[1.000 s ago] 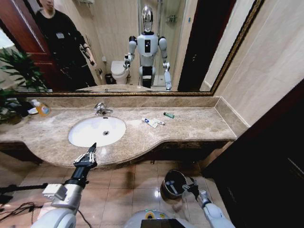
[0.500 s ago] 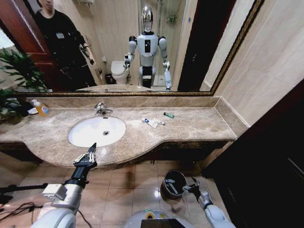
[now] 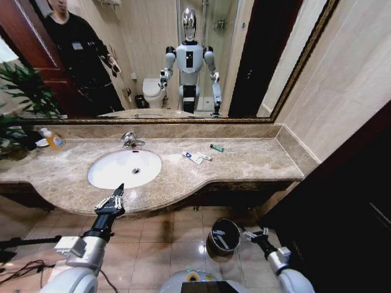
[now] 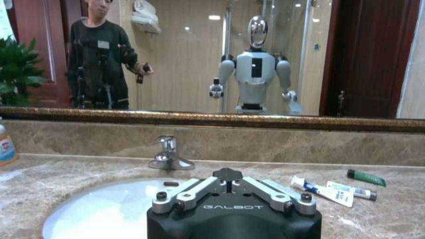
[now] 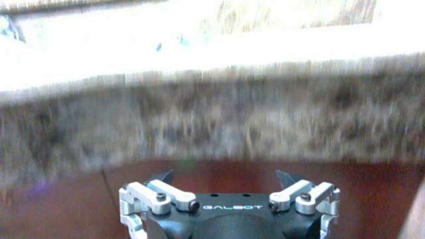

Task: Pick up the trash from the sink and place it in the trash bin.

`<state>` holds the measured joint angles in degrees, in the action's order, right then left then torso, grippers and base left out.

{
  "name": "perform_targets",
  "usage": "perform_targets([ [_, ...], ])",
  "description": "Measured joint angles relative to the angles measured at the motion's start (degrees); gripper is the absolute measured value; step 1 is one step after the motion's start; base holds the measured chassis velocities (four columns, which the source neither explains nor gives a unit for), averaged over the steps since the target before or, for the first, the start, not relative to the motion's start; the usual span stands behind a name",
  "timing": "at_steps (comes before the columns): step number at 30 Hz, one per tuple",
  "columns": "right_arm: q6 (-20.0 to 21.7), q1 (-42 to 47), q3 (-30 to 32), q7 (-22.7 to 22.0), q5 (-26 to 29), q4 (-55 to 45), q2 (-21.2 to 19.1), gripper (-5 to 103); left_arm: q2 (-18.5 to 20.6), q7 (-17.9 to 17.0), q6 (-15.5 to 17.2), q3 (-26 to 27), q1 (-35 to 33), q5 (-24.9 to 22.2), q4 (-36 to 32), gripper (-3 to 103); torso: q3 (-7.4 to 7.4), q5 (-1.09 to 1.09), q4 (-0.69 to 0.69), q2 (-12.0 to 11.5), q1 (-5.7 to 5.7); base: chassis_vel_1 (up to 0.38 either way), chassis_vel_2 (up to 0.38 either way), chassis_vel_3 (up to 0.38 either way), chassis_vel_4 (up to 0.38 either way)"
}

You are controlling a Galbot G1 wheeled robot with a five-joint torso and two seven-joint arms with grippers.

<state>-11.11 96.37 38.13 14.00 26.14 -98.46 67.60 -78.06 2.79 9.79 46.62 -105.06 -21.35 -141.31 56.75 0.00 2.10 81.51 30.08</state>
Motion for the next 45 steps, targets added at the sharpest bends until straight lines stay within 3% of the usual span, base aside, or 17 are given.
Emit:
perform_targets([
  [8,6.9,-1.8,2.2,-3.9,1.6,-15.5,0.6,100,0.0,0.0,0.0,0.0,0.0,0.0,0.0,0,0.0,0.01,0.0,0.0,0.0,0.0,0.0,0.0,0.0],
  [10,10.4,-4.3,0.8,-5.4,1.2,-19.9,0.6,100,0.0,0.0,0.0,0.0,0.0,0.0,0.0,0,0.0,0.01,0.01,0.0,0.01,0.0,0.0,0.0,0.0],
  [12,11.2,-4.8,0.4,-5.8,1.1,-20.5,0.5,100,0.0,0.0,0.0,0.0,0.0,0.0,0.0,0,0.0,0.01,0.01,0.0,0.01,0.0,0.0,0.0,0.0],
  [14,15.4,-8.0,-2.0,-7.8,0.9,-22.5,0.0,100,0.0,0.0,0.0,0.0,0.0,0.0,0.0,0,0.0,0.01,0.01,0.0,0.01,0.0,0.0,0.0,0.0],
  [20,22.1,-16.1,-7.1,-10.2,0.9,-22.0,-2.1,100,0.0,0.0,0.0,0.0,0.0,0.0,0.0,0,0.01,0.01,0.01,0.0,0.01,0.0,0.0,0.0,0.0],
  [33,24.5,-30.6,-18.6,-11.2,1.3,-13.9,-3.9,100,0.0,0.0,0.0,0.0,0.0,0.0,0.0,0,0.01,0.01,0.0,0.0,0.01,0.0,0.0,0.0,0.0],
  [39,25.9,-40.9,-28.1,-12.7,1.4,-6.9,-2.3,100,0.0,0.0,0.0,0.0,0.0,0.0,0.0,0,0.01,0.01,0.01,0.0,0.02,0.0,0.0,0.0,0.0],
  [45,25.9,-47.2,-33.3,-13.3,1.5,-1.6,-1.1,100,0.0,0.0,0.0,0.0,0.0,0.0,0.0,0,0.01,0.01,0.01,0.0,0.01,0.0,0.0,0.0,0.0],
])
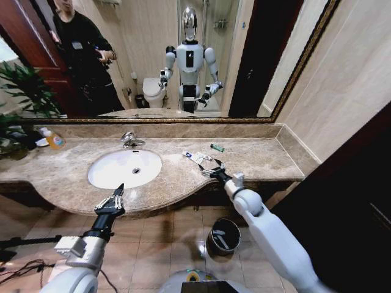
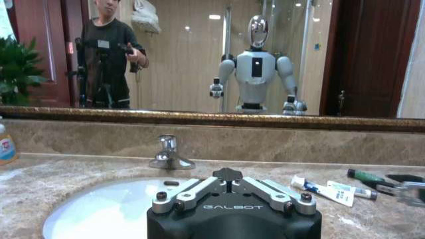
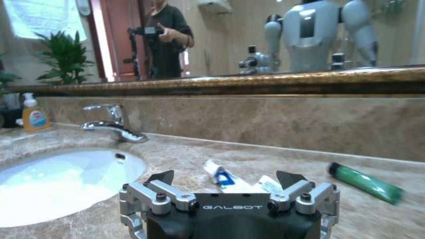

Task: Pick up the trash from the sink and place it in the trash bin.

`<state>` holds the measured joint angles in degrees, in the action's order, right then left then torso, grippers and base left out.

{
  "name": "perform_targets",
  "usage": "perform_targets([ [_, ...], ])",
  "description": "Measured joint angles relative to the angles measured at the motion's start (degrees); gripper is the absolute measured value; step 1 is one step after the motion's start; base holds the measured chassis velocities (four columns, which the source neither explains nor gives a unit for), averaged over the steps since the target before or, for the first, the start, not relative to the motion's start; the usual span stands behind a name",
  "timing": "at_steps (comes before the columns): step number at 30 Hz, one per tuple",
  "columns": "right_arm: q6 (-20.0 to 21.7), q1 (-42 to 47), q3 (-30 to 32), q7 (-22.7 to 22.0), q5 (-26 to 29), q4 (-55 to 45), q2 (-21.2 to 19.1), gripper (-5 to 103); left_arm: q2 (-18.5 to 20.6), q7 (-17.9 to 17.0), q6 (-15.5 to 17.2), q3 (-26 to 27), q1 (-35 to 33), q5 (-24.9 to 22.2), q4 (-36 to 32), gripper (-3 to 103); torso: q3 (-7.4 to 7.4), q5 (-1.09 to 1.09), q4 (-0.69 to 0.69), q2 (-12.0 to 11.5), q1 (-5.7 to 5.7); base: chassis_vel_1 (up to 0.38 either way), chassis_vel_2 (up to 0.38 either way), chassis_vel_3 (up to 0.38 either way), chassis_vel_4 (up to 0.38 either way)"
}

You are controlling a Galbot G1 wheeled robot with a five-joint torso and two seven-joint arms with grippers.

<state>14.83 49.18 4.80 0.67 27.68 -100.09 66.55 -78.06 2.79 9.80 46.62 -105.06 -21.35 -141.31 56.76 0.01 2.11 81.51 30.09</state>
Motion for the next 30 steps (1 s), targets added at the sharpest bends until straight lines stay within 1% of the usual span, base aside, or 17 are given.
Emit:
perform_targets([
  [3,0.0,-5.4,-4.0,-0.6,0.3,4.5,0.8,100,0.0,0.0,0.0,0.0,0.0,0.0,0.0,0,0.0,0.0,0.0,0.0,0.0,0.0,0.0,0.0,0.0],
  [4,0.0,-5.4,-4.0,-0.6,0.3,4.5,0.8,100,0.0,0.0,0.0,0.0,0.0,0.0,0.0,0,0.0,0.0,0.0,0.0,0.0,0.0,0.0,0.0,0.0],
  [8,0.0,-11.3,-7.7,-0.9,1.7,10.2,2.0,100,0.0,0.0,0.0,0.0,0.0,0.0,0.0,0,0.0,0.0,0.01,0.0,0.0,0.0,0.0,0.0,0.0],
  [10,0.1,-11.7,-8.0,-1.0,1.9,10.6,2.1,100,0.0,0.0,0.0,0.0,0.0,0.0,0.0,0,0.0,0.0,0.01,0.0,0.0,0.0,0.0,0.0,0.0],
  [11,0.1,-13.5,-9.1,-1.2,2.7,13.0,2.6,100,0.0,0.0,0.0,0.0,0.0,0.0,0.0,0,0.0,0.01,0.0,0.0,0.0,0.0,0.0,0.0,0.0],
  [13,0.2,-13.9,-9.4,-1.1,2.9,13.6,2.7,100,0.0,0.0,0.0,0.0,0.0,0.0,0.0,0,0.0,0.01,0.0,0.0,0.0,0.0,0.0,0.0,0.0],
  [15,0.4,-15.8,-11.2,-1.1,4.0,16.2,3.0,100,0.0,0.0,0.0,0.0,0.0,0.0,0.0,0,0.0,0.0,0.0,0.0,0.0,0.0,0.0,0.0,0.0],
  [19,0.9,-18.0,-13.2,-0.9,4.4,18.9,3.1,100,0.0,0.0,0.0,0.0,0.0,0.0,0.0,0,-0.01,0.0,0.0,0.0,-0.01,0.0,0.0,0.0,0.0],
  [24,1.4,-19.3,-14.5,-0.8,4.4,20.3,3.1,100,0.0,0.0,0.0,0.0,0.0,0.0,0.0,0,-0.01,0.0,0.0,0.0,-0.01,0.0,0.0,0.0,0.0],
  [28,1.6,-20.7,-15.7,-0.8,4.5,22.4,4.0,100,0.0,0.0,0.0,0.0,0.0,0.0,0.0,0,-0.01,0.01,0.0,0.0,-0.01,0.0,0.0,0.0,0.0],
  [30,1.6,-21.6,-16.2,-1.0,4.5,24.0,5.1,100,0.0,0.0,0.0,0.0,0.0,0.0,0.0,0,-0.01,0.0,0.0,0.0,-0.01,0.0,0.0,0.0,0.0],
])
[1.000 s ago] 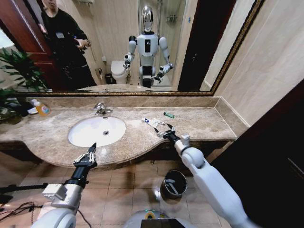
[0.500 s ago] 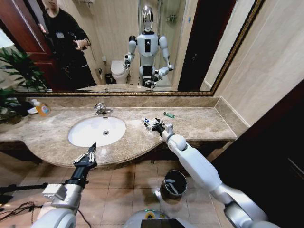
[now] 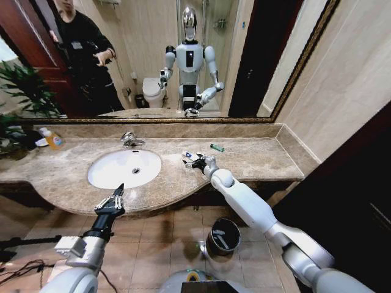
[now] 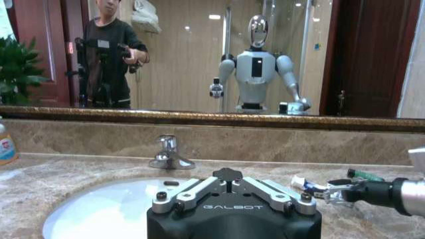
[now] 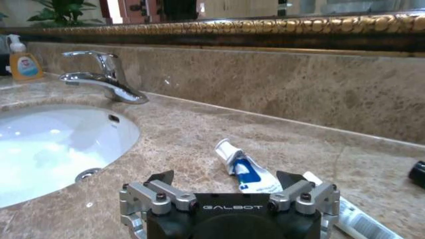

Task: Pick up the trash from the sink and place it in the trash bin.

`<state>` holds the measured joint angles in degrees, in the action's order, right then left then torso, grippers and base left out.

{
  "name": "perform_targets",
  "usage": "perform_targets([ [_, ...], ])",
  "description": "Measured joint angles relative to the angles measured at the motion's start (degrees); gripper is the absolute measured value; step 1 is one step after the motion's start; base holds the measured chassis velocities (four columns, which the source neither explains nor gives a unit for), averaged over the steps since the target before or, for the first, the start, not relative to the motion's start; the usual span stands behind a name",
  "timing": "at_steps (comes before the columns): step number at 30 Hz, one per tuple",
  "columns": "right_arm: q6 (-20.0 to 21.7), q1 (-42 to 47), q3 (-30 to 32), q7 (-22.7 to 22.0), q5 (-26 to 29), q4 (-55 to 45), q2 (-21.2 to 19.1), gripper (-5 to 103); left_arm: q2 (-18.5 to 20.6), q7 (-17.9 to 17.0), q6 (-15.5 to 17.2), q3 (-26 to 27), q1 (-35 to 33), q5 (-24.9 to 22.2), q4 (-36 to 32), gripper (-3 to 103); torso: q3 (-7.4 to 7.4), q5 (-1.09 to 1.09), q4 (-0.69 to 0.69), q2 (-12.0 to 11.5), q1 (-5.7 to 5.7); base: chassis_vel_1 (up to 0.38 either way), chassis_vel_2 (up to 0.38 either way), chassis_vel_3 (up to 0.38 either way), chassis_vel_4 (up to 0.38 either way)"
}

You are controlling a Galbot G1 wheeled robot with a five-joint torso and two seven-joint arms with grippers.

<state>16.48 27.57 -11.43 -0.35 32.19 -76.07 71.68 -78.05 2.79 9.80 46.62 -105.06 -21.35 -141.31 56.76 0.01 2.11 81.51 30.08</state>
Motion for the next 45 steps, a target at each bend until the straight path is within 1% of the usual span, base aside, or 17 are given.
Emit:
perform_targets([
  [3,0.0,-0.6,-0.2,0.0,0.0,1.0,0.8,103,0.0,0.0,0.0,0.0,0.0,0.0,0.0,0,0.0,0.0,0.0,0.0,0.0,0.0,0.0,0.0,0.0],
  [5,0.0,-1.3,-0.2,-0.1,0.0,2.4,1.8,94,0.0,0.0,0.0,0.0,0.0,0.0,0.0,0,0.0,0.0,0.0,0.0,0.0,0.0,0.0,0.0,0.0],
  [7,0.1,-1.5,-0.2,-0.1,0.2,2.7,2.1,94,0.0,0.0,0.0,0.0,0.0,0.0,0.0,0,0.0,0.0,0.01,0.0,0.0,0.0,0.0,0.0,0.0],
  [8,0.5,-1.7,-0.2,0.3,0.4,2.9,2.2,84,0.0,0.0,0.0,0.0,0.0,0.0,0.0,0,0.0,0.0,0.0,0.0,0.0,0.0,0.0,0.0,0.0],
  [10,1.0,-1.9,-0.2,0.6,0.6,3.0,2.3,84,0.0,0.0,0.0,0.0,0.0,0.0,0.0,0,0.0,0.0,0.0,0.0,0.0,0.0,0.0,0.0,0.0],
  [11,1.1,-2.0,-0.2,0.6,0.6,3.3,2.4,73,0.0,0.0,0.0,0.0,0.0,0.0,0.0,0,0.0,0.0,0.0,0.0,0.0,0.0,0.0,0.0,0.0],
  [13,1.1,-2.0,-0.2,0.7,0.6,3.5,2.5,73,0.0,0.0,0.0,0.0,0.0,0.0,0.0,0,0.0,0.0,0.0,0.0,0.0,0.0,0.0,0.0,0.0],
  [15,1.2,-2.1,-0.1,0.7,0.6,4.2,2.8,62,0.0,0.0,0.0,0.0,0.0,0.0,0.0,0,0.0,-0.01,0.0,0.0,0.0,0.0,0.0,0.0,0.0],
  [16,1.2,-2.1,-0.1,0.7,0.6,4.2,2.8,62,0.0,0.0,0.0,0.0,0.0,0.0,0.0,0,0.0,-0.01,0.0,0.0,0.0,0.0,0.0,0.0,0.0],
  [19,0.8,-2.4,0.2,1.0,0.1,5.5,2.9,46,0.0,0.0,0.0,0.0,0.0,0.0,0.0,0,0.0,-0.01,0.0,0.0,0.0,0.0,0.0,0.0,0.0],
  [20,0.8,-2.4,0.2,1.0,0.1,5.5,2.9,46,0.0,0.0,0.0,0.0,0.0,0.0,0.0,0,0.0,-0.01,0.0,0.0,0.0,0.0,0.0,0.0,0.0],
  [22,0.6,-2.5,0.4,1.0,0.0,6.0,3.0,35,0.0,0.0,0.0,0.0,0.0,0.0,0.0,0,0.0,-0.01,0.0,0.0,0.0,0.0,0.0,0.0,0.0],
  [26,0.3,-2.6,0.5,1.0,-0.1,6.2,2.8,35,0.0,0.0,0.0,0.0,0.0,0.0,0.0,0,0.0,-0.01,0.0,0.0,0.0,0.0,0.0,0.0,0.0],
  [33,-0.1,-2.6,0.7,1.4,-0.3,6.5,2.2,43,0.0,0.0,0.0,0.0,0.0,0.0,0.0,0,0.0,-0.01,0.0,0.0,0.0,0.0,0.0,0.0,0.0],
  [41,-0.7,-2.6,1.1,1.9,-1.2,7.5,2.5,46,0.0,0.0,0.0,0.0,0.0,0.0,0.0,0,0.0,-0.01,0.0,0.0,0.0,0.0,0.0,0.0,0.0],
  [44,-0.9,-2.5,1.2,2.0,-1.3,7.6,2.5,35,0.0,0.0,0.0,0.0,0.0,0.0,0.0,0,0.0,-0.01,0.0,0.0,0.0,0.0,0.0,0.0,0.0],
  [45,-0.9,-2.5,1.2,2.0,-1.3,7.6,2.5,35,0.0,0.0,0.0,0.0,0.0,0.0,0.0,0,0.0,-0.01,0.0,0.0,0.0,0.0,0.0,0.0,0.0],
])
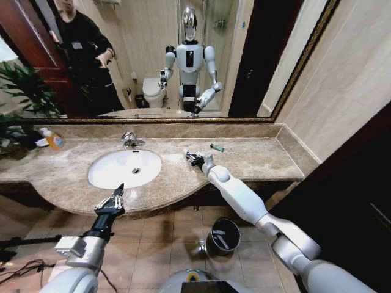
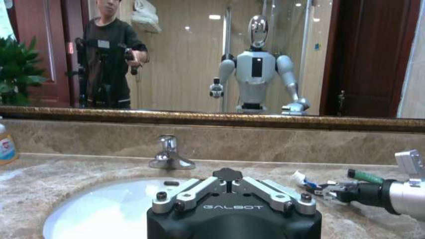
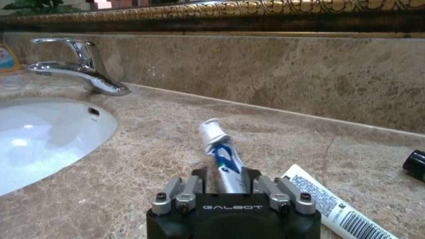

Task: Pick up the trash from the sink and place it in the trash bin.

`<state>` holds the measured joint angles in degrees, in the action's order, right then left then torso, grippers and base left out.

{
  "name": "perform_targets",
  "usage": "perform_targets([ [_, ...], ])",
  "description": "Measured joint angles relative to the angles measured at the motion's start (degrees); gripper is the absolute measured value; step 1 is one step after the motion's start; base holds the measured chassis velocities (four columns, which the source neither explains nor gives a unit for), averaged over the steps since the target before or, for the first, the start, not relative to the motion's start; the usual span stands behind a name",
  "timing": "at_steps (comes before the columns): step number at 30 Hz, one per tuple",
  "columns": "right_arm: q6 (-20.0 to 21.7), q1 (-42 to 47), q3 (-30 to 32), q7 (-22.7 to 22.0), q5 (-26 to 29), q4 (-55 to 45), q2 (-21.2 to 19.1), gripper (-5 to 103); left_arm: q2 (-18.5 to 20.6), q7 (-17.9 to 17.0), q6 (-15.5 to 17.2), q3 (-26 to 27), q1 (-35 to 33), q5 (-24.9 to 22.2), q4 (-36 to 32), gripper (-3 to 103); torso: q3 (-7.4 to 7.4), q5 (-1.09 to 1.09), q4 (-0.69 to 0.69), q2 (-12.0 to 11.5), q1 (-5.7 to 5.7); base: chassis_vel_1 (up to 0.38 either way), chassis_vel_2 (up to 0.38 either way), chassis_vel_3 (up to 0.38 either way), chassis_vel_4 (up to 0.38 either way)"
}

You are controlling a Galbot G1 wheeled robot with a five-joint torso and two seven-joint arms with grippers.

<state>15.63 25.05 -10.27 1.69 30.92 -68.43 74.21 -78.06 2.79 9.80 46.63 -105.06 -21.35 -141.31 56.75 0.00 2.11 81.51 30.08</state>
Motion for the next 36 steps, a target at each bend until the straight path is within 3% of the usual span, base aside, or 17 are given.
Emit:
perform_targets([
  [6,-0.4,0.0,0.4,-0.1,0.0,0.1,-0.4,8,0.0,0.0,0.0,0.0,0.0,0.0,0.0,0,0.0,0.0,0.0,0.0,0.0,0.0,0.0,0.0,0.0],
  [8,-0.5,0.0,0.5,-0.1,-0.1,0.1,-0.4,8,0.0,0.0,0.0,0.0,0.0,0.0,0.0,0,0.0,0.0,0.0,0.0,0.0,0.0,0.0,0.0,0.0],
  [10,-0.6,0.4,0.7,-0.3,-0.1,-0.4,-0.6,0,0.0,0.0,0.0,0.0,0.0,0.0,0.0,0,0.0,0.0,0.0,0.0,0.0,0.0,0.0,0.0,0.0],
  [17,-0.6,2.8,1.6,-2.5,0.6,-5.9,-2.3,0,0.0,0.0,0.0,0.0,0.0,0.0,0.0,0,0.0,0.0,0.0,0.0,0.0,0.0,0.0,0.0,0.0],
  [23,-0.2,6.7,3.9,-5.7,3.8,-16.2,-6.2,0,0.0,0.0,0.0,0.0,0.0,0.0,0.0,0,0.0,0.0,0.0,0.0,0.0,0.0,0.0,0.0,0.0],
  [30,0.2,13.6,10.6,-6.9,6.4,-28.5,-11.0,0,0.0,0.0,0.0,0.0,0.0,0.0,0.0,0,0.0,-0.01,0.0,0.0,0.0,0.0,0.0,0.0,0.0],
  [36,0.6,25.9,20.1,-5.4,7.1,-39.1,-16.8,0,0.0,0.0,0.0,0.0,0.0,0.0,0.0,0,-0.01,-0.01,0.0,0.0,0.0,0.0,0.0,0.0,0.0],
])
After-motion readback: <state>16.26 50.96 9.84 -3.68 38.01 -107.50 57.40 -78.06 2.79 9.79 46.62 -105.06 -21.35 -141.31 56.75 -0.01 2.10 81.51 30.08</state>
